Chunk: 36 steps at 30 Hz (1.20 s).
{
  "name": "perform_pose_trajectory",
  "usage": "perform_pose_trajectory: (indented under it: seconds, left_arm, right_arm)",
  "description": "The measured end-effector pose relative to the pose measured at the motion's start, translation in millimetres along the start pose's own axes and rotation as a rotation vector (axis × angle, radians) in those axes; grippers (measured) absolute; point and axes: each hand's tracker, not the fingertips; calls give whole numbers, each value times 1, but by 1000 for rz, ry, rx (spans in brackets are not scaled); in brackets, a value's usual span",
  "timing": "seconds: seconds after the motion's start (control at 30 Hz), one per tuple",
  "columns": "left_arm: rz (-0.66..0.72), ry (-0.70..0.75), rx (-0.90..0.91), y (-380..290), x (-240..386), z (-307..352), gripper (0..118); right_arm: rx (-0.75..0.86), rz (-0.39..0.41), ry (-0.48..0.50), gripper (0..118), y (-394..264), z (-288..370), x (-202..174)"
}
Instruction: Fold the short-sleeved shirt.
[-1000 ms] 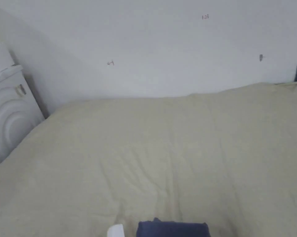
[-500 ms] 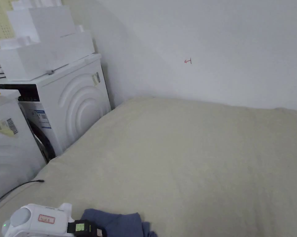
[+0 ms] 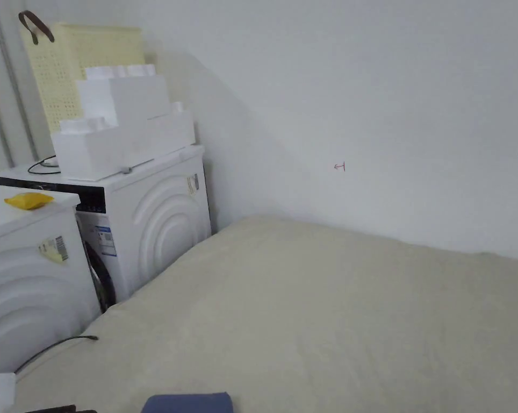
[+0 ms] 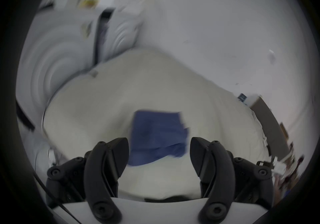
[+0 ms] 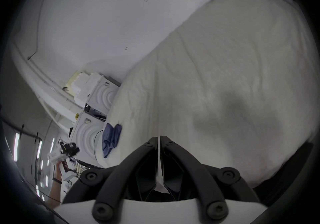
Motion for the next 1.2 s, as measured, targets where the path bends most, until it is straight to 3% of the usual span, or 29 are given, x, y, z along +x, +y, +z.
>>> perform_pose_trajectory:
  seconds: [0.07, 0.2, 0.23, 0.3, 0.37, 0.43, 0.5, 0.53, 0.57, 0.63, 0.77, 1.1, 1.2]
  left_arm:
    - [-91, -47, 128, -6, 58, 12, 69]
    - [-134, -264, 247, -28, 181, 6, 10]
    - [-134, -314, 260, -37, 201, -2, 5]
    - [-167, -316, 297, -53, 247, -4, 5]
    - [-302, -313, 361, -69, 286, -5, 5]
    - [-494, -208, 450, -87, 319, -6, 5]
    - [-474, -85, 415, -103, 338, -8, 5]
    - [-412, -140, 427, -107, 337, -7, 5]
    - [-357, -223, 413, -110, 337, -8, 5]
    - [-331, -146, 391, -115, 343, -4, 5]
    - [-444, -72, 384, -123, 345, -2, 5]
    - [-480, -33, 352, -129, 348, 1, 5]
    - [-466, -34, 338, -130, 347, 3, 9]
  right_arm:
    - [19, 51, 37, 2, 6, 11, -12]
    - [113, 185, 54, 2, 18, 40, -41]
    - [148, 233, 29, 2, 21, 49, -51]
    - [197, 325, -30, 2, 26, 63, -69]
    - [256, 410, -82, 2, 28, 76, -84]
    - [326, 501, -135, 2, 28, 87, -101]
    - [377, 581, -203, 2, 25, 92, -111]
    - [391, 600, -232, 2, 23, 93, -115]
    - [404, 612, -252, 2, 21, 94, -117]
    - [404, 632, -262, 2, 16, 95, -120]
    - [415, 621, -271, 2, 9, 92, -119]
    - [404, 624, -289, 3, 8, 91, -121]
    - [386, 666, -302, 8, 6, 94, -128]
